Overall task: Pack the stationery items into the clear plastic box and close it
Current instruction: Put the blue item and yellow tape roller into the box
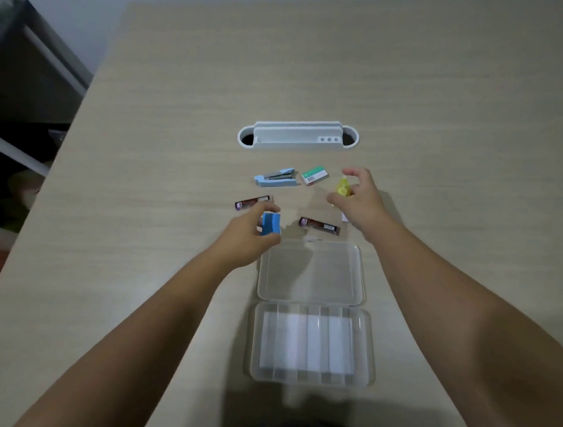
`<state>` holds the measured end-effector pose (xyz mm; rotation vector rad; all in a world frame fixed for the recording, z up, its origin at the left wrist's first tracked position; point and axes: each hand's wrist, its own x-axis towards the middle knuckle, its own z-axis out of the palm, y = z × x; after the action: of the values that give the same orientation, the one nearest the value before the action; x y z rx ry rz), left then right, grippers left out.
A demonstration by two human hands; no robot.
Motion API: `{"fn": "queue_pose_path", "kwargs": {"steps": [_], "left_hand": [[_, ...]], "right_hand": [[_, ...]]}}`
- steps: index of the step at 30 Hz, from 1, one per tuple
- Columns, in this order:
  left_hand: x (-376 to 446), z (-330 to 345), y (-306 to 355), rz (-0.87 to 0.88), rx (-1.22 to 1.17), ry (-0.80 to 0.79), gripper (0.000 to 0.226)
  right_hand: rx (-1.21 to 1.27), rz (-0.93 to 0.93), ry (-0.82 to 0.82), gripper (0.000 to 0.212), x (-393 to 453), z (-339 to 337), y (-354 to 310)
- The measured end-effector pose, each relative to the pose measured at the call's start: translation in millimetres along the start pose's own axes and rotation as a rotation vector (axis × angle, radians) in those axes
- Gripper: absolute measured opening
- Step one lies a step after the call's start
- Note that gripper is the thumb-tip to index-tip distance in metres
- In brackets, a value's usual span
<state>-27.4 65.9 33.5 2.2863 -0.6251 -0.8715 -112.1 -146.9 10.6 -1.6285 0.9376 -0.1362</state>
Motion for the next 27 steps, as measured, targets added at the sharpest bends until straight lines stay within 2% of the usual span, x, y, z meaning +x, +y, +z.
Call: {"fn": "queue_pose_path", "kwargs": {"steps": [3,7,10,16,19,22,27], "left_hand": [[-36,5,-17,-0.032,-0.043,-0.041,0.041],[-80,24,-34,-0.046,-0.045,-0.111,0.045],[-109,45,-45,-0.054,0.03,-0.13,0.051],[-146,76,-56,0.014,0.229,0.002,0.052],[-154,85,-56,0.051,0.289,0.038,0.047],[-154,89,-62,0.04,0.285,0.067,0.045],[-152,91,-70,0.031,0.209,0.121,0.051]], "right_hand": [[0.044,-0.004,-0.192,0.069,-36,7,8],[0.006,0.042,-0.337,0.053,-74,16,26],[0.001,0.054,-0.36,0.037,-99,24,38],[0.012,0.103,-0.347,0.023,-140,38,56],[-0.049,0.11,-0.294,0.023,-152,42,65],[-0.115,0.121,-0.31,0.023,-163,41,69],[-0.219,0.06,-0.386,0.042,-176,34,73]]}}
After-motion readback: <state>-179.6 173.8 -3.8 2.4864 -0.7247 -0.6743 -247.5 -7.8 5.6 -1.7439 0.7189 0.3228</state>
